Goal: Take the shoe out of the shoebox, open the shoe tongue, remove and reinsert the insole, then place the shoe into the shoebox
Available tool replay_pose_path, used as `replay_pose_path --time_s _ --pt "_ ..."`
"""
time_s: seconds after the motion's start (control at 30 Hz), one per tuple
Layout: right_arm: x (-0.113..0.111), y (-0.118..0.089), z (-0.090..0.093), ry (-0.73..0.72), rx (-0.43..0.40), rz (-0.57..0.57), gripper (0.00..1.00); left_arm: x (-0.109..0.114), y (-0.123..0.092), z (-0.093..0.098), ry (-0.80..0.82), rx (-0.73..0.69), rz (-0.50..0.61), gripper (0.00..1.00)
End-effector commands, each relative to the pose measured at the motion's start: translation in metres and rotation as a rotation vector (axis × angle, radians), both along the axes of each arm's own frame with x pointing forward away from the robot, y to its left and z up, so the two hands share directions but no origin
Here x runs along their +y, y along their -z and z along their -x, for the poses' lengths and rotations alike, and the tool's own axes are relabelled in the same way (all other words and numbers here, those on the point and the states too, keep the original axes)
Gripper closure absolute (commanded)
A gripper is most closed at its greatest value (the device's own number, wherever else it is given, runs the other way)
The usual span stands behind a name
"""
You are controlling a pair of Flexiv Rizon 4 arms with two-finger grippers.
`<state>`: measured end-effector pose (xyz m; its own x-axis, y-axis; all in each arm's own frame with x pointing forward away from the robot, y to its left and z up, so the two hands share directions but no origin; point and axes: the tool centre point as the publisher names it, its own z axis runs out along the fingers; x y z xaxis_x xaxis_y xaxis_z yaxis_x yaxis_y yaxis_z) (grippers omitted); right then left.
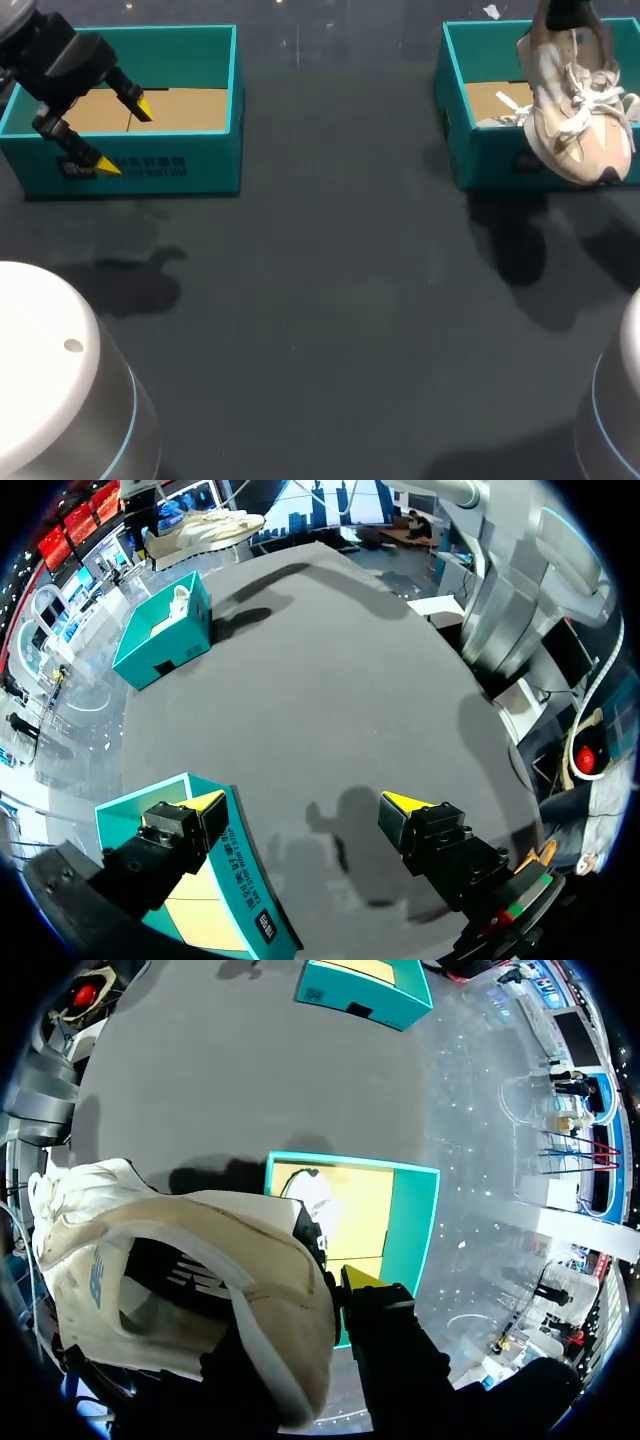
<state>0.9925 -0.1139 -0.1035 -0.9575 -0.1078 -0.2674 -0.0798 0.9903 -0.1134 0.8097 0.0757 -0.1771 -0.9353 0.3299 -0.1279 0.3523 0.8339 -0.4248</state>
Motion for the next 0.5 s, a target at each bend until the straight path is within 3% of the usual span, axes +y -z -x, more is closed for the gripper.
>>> replay_pose_path --time_s 0.03,0.23,0.5 --pt "0.003 -0.002 -0.002 0.003 0.012 0.006 1.00 0.000 0.000 0.000 0.001 0.001 -0.003 0.00" --pt "0.003 -0.002 -0.002 0.003 0.012 0.006 1.00 0.000 0.000 0.000 0.001 0.001 -0.003 0.00" --pt "-0.052 -0.020 -0.060 -0.042 -0.003 0.065 1.00 0.000 0.000 0.000 0.001 0.001 -0.003 0.00"
